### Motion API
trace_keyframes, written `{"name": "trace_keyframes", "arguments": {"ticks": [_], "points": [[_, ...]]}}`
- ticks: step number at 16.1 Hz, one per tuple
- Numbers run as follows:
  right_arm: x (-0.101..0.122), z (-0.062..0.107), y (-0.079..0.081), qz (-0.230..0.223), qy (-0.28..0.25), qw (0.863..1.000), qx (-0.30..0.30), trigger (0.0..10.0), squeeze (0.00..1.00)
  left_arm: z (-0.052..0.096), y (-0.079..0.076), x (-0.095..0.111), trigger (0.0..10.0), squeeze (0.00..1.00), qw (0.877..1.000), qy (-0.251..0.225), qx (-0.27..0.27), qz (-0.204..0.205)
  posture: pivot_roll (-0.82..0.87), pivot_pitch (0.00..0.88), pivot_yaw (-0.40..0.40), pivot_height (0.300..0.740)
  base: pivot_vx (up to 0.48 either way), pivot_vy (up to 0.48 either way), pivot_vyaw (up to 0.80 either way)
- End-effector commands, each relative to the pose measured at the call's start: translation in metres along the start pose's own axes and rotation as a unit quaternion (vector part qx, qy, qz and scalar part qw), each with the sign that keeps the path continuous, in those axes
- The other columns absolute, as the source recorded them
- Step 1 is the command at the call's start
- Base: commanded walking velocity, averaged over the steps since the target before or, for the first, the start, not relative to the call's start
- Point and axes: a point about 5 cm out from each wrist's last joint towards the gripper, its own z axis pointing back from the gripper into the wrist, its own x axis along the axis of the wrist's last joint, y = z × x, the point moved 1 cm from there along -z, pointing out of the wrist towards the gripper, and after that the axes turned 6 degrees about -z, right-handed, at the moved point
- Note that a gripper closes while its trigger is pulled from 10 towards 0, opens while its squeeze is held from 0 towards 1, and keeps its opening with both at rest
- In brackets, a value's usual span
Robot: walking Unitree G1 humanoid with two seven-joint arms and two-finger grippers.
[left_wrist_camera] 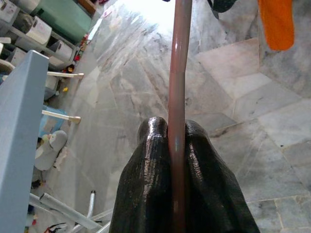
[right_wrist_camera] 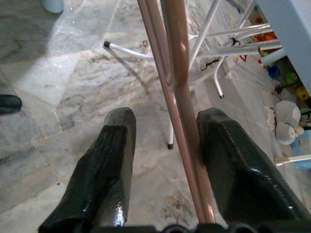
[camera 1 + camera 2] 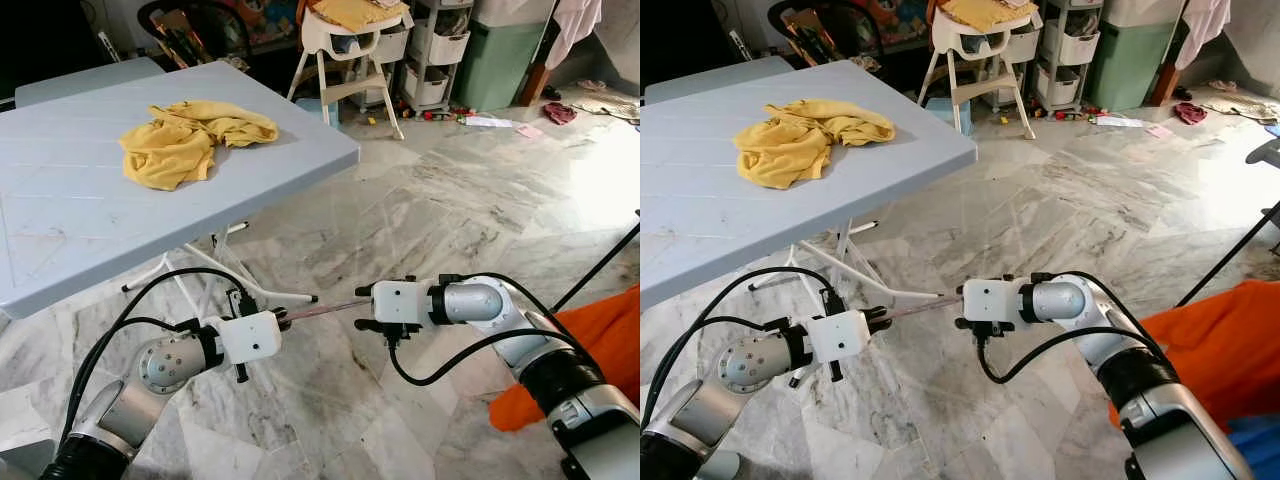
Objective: Hang hanger
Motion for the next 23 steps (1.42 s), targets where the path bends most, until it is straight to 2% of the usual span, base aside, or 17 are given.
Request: {"name": "trace_keyframes", "arguments": {"ticks": [1,2,3,6,10,17,18,19,23], "points": [[0.0,-0.001,-0.002,0.011,0.01,1.0,0.003,1.0,0.0,0.002,0.008,0.004,10.0,0.0,1.0,-0.009,0.011,-0.015,-0.08,0.036,0.031,0.74,0.0,0.0,0.0],[-0.004,-0.001,-0.005,0.02,0.025,0.999,-0.006,1.1,0.0,0.002,0.007,0.005,10.0,0.0,1.0,-0.01,0.011,-0.014,-0.08,0.035,0.029,0.74,0.0,0.0,0.0],[-0.008,0.0,-0.011,0.021,0.043,0.998,-0.029,0.0,0.0,0.002,0.006,0.005,10.0,0.0,1.0,-0.009,0.009,-0.013,-0.08,0.036,0.028,0.74,0.0,0.0,0.0],[-0.013,0.003,-0.021,0.02,0.065,0.996,-0.063,0.0,0.0,0.002,0.004,0.004,10.0,0.0,1.0,-0.008,0.005,-0.013,-0.08,0.035,0.029,0.74,0.0,0.0,0.0],[-0.015,0.002,-0.021,0.024,0.067,0.995,-0.065,0.0,0.0,0.0,0.0,0.004,10.0,0.0,1.0,-0.011,-0.003,-0.01,-0.09,0.034,0.033,0.74,0.0,0.0,0.0],[-0.016,-0.002,-0.012,0.029,0.059,0.997,-0.036,0.0,0.0,-0.004,-0.006,0.001,10.0,0.0,1.0,-0.006,-0.016,-0.007,-0.09,0.029,0.039,0.74,0.0,0.0,0.0],[-0.016,-0.002,-0.012,0.027,0.058,0.997,-0.036,0.0,0.0,-0.005,-0.007,0.0,10.0,0.4,1.0,-0.007,-0.018,0.008,-0.09,0.027,0.04,0.74,0.0,0.0,0.0],[-0.017,-0.002,-0.011,0.027,0.058,0.997,-0.036,0.0,0.0,-0.005,-0.007,-0.001,10.0,1.0,1.0,-0.008,-0.01,0.018,-0.09,0.026,0.041,0.74,0.0,0.0,0.0],[-0.021,-0.001,-0.008,0.024,0.061,0.997,-0.032,0.0,0.0,-0.003,-0.015,-0.006,10.0,1.0,1.0,-0.005,-0.02,0.015,-0.1,0.025,0.046,0.74,0.0,0.0,0.0]]}}
